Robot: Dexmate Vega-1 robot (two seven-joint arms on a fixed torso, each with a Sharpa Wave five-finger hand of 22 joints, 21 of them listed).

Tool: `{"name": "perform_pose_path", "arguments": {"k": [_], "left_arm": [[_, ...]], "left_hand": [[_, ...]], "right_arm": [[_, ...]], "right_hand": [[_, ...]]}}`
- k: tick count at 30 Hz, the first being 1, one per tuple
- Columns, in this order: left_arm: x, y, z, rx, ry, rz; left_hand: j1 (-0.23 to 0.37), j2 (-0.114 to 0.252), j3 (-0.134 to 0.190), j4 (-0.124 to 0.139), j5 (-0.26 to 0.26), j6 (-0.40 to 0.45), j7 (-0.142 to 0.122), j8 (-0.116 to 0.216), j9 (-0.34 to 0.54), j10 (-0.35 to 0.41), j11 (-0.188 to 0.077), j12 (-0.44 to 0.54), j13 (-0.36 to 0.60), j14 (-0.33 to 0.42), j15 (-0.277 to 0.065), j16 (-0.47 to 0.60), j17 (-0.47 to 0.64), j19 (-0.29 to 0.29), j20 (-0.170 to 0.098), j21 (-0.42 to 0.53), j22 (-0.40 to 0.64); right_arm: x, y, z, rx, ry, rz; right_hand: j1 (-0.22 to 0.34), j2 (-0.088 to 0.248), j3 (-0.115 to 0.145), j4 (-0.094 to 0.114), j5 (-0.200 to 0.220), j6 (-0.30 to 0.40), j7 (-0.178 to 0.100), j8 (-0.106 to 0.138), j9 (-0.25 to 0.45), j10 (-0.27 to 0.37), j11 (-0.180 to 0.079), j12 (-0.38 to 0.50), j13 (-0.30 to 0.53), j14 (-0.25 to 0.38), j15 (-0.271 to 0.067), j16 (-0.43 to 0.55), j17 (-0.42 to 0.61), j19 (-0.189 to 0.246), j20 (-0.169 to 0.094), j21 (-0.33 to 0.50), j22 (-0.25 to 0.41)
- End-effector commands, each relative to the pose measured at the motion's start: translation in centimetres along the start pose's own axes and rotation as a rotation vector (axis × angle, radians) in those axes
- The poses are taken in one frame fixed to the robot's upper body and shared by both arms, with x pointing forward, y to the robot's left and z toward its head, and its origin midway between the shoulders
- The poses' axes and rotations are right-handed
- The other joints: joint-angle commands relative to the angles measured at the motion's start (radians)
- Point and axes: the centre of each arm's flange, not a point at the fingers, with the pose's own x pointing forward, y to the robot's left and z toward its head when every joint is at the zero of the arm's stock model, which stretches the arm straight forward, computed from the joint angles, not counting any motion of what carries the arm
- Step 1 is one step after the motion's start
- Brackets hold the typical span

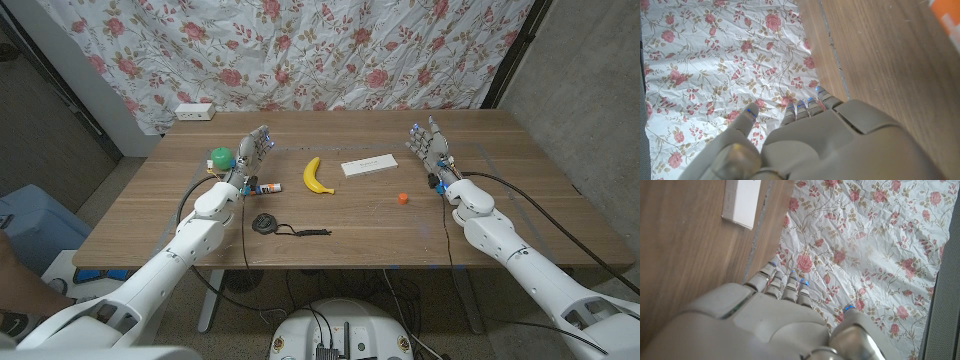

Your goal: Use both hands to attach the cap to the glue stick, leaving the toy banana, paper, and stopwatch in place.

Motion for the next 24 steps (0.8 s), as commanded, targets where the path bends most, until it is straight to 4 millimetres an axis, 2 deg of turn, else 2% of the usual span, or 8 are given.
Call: {"name": "perform_pose_path", "arguments": {"k": [1,11,16,20,24], "left_arm": [[-0.4,-0.5,0.9,0.045,-0.009,0.037],[-1.1,-0.9,2.3,0.127,0.004,0.036],[-1.3,-1.3,3.2,0.199,0.003,0.025],[-1.4,-1.5,3.8,0.278,-0.01,0.034],[-1.6,-1.5,4.3,0.336,-0.006,0.031]], "left_hand": [[0.007,0.056,0.007,-0.005,0.005,0.003,0.002,0.006,0.002,-0.002,-0.006,0.006,0.004,-0.005,-0.003,0.005,0.004,0.0,-0.015,0.003,0.004],[0.016,0.044,0.001,-0.032,0.001,0.024,-0.006,0.007,0.002,0.013,-0.016,0.006,0.003,0.007,-0.014,0.002,0.003,-0.013,-0.017,-0.004,0.003],[0.026,0.032,-0.005,-0.062,-0.002,0.054,-0.013,0.011,0.002,0.043,-0.024,0.011,0.003,0.024,-0.027,0.003,0.003,-0.014,-0.02,-0.006,0.003],[0.042,0.031,-0.006,-0.101,-0.004,0.096,-0.015,0.016,0.002,0.094,-0.03,0.02,0.004,0.05,-0.035,0.005,0.003,-0.008,-0.02,-0.005,0.002],[0.05,0.031,-0.006,-0.12,-0.006,0.113,-0.019,0.016,0.002,0.113,-0.04,0.021,0.005,0.061,-0.042,0.005,0.003,-0.001,-0.017,-0.003,0.002]], "right_arm": [[-0.2,0.3,-0.4,-0.008,-0.02,0.005],[-0.5,-0.3,-0.3,-0.024,-0.016,0.006],[-0.8,-0.6,0.2,-0.028,-0.033,0.0],[-1.1,-0.6,0.3,-0.03,-0.043,-0.014],[-1.6,-0.6,0.3,-0.036,-0.048,-0.034]], "right_hand": [[0.001,0.008,0.009,-0.001,0.008,0.011,0.004,0.007,0.003,0.01,-0.001,0.006,0.002,0.007,0.0,0.006,0.003,0.007,0.0,0.007,0.001],[0.004,0.013,0.013,-0.005,0.011,0.018,0.003,0.01,0.003,0.011,-0.007,0.007,0.001,0.008,-0.007,0.004,-0.004,0.0,-0.006,0.006,0.001],[0.003,0.012,0.013,-0.007,0.012,0.018,0.003,0.009,0.002,0.012,-0.008,0.008,0.001,0.006,-0.01,0.003,-0.006,-0.003,-0.006,0.006,0.001],[0.003,0.012,0.014,-0.008,0.013,0.019,0.004,0.01,0.002,0.015,-0.012,0.009,0.0,0.008,-0.017,0.003,-0.009,-0.006,-0.009,0.006,0.001],[0.004,0.013,0.015,-0.01,0.014,0.024,0.005,0.012,0.002,0.018,-0.011,0.01,0.0,0.01,-0.017,0.004,-0.011,-0.005,-0.009,0.006,0.001]]}}
